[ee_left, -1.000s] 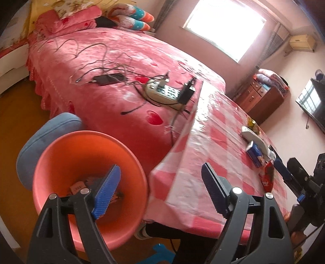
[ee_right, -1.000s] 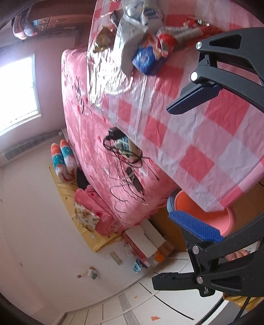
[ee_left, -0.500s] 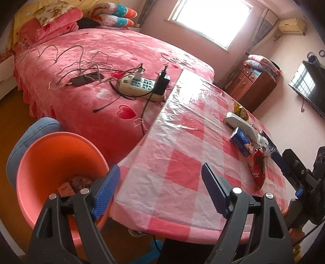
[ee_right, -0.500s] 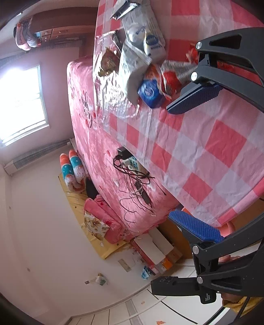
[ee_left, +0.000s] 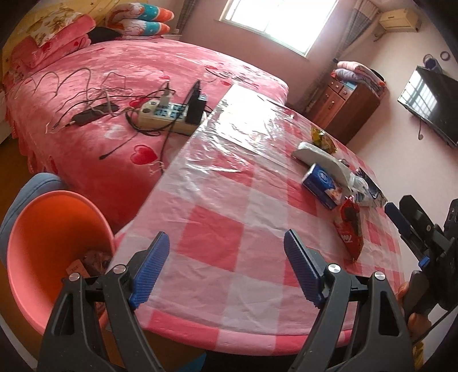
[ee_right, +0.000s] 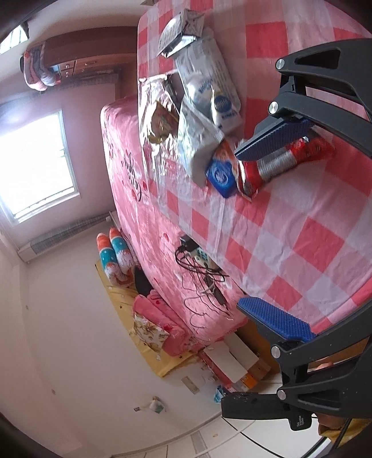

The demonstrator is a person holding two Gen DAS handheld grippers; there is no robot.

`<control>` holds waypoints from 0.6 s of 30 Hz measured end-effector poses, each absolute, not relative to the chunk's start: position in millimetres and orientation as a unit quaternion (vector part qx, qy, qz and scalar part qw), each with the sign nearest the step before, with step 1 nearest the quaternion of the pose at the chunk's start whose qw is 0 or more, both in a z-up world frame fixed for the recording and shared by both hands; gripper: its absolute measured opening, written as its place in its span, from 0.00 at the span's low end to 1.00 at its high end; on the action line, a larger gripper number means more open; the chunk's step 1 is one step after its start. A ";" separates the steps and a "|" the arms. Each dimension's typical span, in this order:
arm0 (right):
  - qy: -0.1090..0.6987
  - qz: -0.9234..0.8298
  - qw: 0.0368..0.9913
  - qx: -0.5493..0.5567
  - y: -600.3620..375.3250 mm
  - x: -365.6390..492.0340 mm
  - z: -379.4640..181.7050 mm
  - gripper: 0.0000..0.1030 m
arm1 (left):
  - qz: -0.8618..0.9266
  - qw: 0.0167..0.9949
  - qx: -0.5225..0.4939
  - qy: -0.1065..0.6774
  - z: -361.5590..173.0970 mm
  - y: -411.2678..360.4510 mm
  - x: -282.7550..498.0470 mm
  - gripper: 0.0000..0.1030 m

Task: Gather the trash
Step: 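Move both tools back over the table toward the remaining trash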

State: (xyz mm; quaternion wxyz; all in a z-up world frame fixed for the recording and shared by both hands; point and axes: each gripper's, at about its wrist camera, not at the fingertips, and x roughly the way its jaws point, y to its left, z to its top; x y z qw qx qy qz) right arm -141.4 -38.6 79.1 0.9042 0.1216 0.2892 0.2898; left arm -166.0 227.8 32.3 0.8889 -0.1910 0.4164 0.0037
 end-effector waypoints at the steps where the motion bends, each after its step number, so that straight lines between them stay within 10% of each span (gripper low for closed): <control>1: 0.289 0.287 0.905 0.125 -42.8 -140.6 78.9 0.92 | 0.002 0.889 -0.189 0.417 32.6 224.3 -164.6 0.80; 18: 0.282 0.226 0.919 0.158 -110.3 -129.6 73.8 0.92 | -0.055 0.882 -0.158 0.442 28.9 157.5 -141.2 0.80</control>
